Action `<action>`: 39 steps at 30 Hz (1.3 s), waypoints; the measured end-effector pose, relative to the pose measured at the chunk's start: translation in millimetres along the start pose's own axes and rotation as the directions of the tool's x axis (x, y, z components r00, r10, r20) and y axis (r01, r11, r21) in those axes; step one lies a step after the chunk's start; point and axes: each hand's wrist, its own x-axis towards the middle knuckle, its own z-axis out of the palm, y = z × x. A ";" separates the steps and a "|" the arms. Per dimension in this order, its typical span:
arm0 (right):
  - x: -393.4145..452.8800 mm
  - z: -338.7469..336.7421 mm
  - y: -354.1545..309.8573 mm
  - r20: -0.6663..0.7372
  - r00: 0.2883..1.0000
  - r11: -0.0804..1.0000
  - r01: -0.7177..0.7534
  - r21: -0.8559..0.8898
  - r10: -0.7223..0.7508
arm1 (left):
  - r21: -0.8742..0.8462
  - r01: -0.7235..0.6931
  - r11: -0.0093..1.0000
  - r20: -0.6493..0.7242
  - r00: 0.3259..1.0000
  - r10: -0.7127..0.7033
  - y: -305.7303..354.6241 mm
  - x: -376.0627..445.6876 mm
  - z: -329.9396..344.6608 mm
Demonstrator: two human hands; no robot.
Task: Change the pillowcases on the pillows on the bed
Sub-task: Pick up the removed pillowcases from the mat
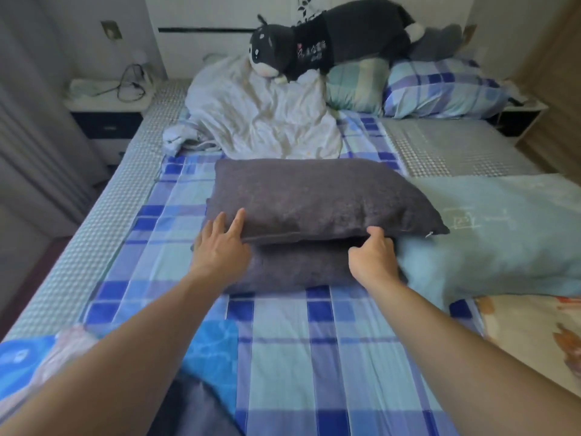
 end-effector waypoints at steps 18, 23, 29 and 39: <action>-396.5 219.1 65.9 0.822 0.557 0.953 0.169 -0.250 0.117 | -0.515 0.832 0.205 0.526 0.496 -0.691 -291.3 -450.2 24.0; -455.9 325.6 -29.4 0.722 0.660 0.971 -0.045 -0.235 0.206 | -0.576 0.800 0.165 0.591 0.548 -0.592 -391.6 -425.8 37.3; -509.9 376.1 -65.1 0.469 0.822 0.898 -0.112 -0.424 0.324 | -0.519 0.762 0.388 0.699 0.640 -0.320 -463.5 -417.4 25.0; -478.6 168.9 -69.2 -0.304 0.948 0.894 -0.211 -0.394 0.090 | -0.503 0.539 0.676 0.609 0.776 -0.164 -482.4 -355.2 20.0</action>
